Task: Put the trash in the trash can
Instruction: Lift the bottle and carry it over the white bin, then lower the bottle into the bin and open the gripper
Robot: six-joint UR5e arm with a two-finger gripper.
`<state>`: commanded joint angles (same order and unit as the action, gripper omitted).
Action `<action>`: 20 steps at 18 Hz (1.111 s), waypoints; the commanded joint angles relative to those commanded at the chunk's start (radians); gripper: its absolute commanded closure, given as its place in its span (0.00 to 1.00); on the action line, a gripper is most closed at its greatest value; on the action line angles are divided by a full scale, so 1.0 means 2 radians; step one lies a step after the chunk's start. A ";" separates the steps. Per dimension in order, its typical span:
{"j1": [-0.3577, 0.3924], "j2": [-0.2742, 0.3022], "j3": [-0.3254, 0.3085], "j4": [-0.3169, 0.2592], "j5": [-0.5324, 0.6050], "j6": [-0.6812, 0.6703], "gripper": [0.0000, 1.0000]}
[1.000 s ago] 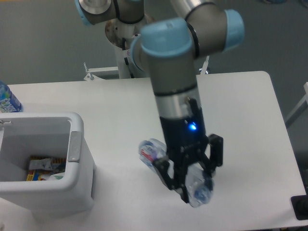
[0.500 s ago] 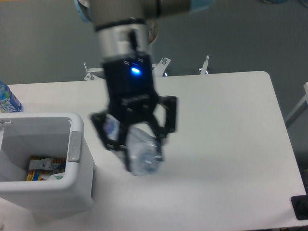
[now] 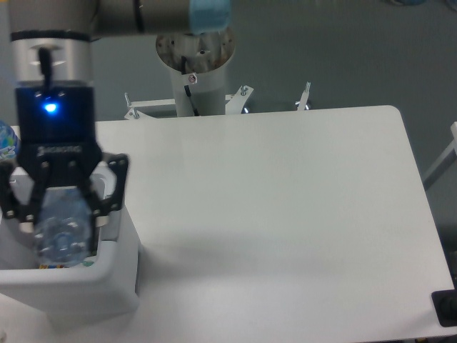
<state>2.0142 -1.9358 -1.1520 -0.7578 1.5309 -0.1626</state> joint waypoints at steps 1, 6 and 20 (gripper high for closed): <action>-0.002 -0.002 -0.002 0.000 0.000 0.000 0.43; -0.002 -0.010 -0.008 0.000 0.001 0.005 0.00; 0.070 -0.004 -0.022 -0.002 0.056 0.078 0.00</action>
<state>2.1535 -1.9436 -1.1964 -0.7624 1.6429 -0.0066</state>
